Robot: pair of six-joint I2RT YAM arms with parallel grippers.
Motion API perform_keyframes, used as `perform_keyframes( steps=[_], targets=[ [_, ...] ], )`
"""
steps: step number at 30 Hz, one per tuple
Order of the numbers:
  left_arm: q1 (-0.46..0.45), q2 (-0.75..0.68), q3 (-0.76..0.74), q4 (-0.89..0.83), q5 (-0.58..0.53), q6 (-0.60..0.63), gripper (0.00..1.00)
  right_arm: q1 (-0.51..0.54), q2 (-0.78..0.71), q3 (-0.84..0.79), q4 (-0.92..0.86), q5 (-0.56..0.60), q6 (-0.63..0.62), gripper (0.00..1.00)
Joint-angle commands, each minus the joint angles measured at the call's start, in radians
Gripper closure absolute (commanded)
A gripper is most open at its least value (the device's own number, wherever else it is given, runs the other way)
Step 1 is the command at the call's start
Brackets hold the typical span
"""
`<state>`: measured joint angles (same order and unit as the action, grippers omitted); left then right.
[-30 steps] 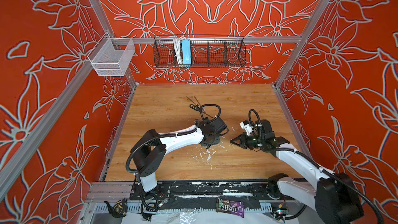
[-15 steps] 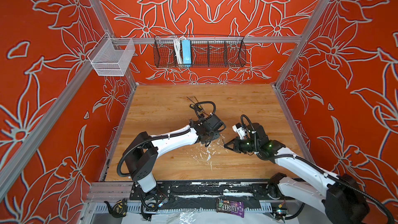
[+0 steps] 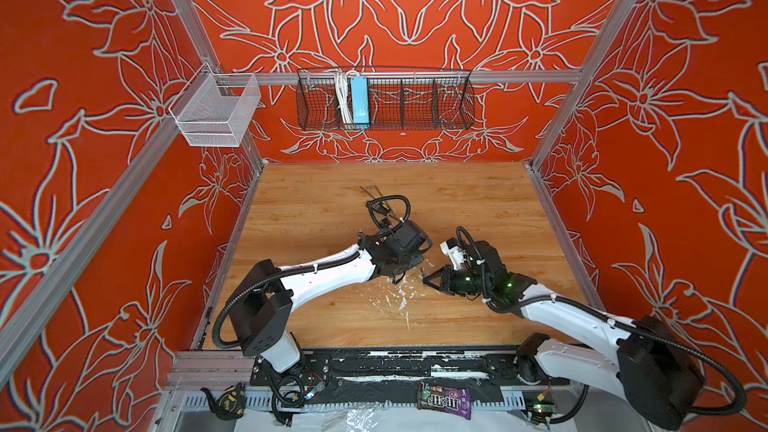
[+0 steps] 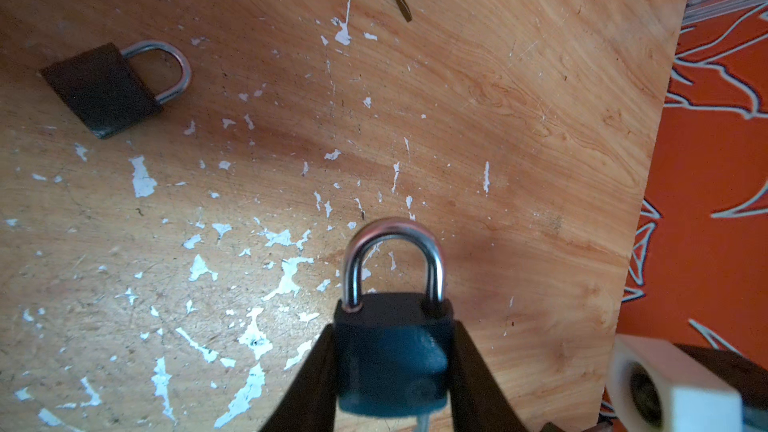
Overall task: Unlock with the key
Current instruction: 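Lift the blue padlock with the left gripper while the right gripper brings the key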
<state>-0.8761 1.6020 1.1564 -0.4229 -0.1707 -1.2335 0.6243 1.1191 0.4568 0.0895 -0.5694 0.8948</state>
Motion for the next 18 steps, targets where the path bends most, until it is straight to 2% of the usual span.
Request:
perform_keyframes(
  steps=[1, 5, 18],
  targets=[
    [0.005, -0.027, 0.000, 0.024, -0.012, -0.009, 1.00, 0.017, 0.021, 0.006, 0.067, 0.041, 0.016, 1.00],
    [0.005, -0.024, 0.004, 0.022, -0.005, -0.002, 1.00, 0.034, 0.047, 0.012, 0.121, 0.037, 0.026, 1.00],
    [0.005, -0.019, 0.025, 0.004, 0.009, 0.032, 1.00, 0.041, 0.059, 0.045, 0.103, 0.056, 0.008, 1.00]
  ],
)
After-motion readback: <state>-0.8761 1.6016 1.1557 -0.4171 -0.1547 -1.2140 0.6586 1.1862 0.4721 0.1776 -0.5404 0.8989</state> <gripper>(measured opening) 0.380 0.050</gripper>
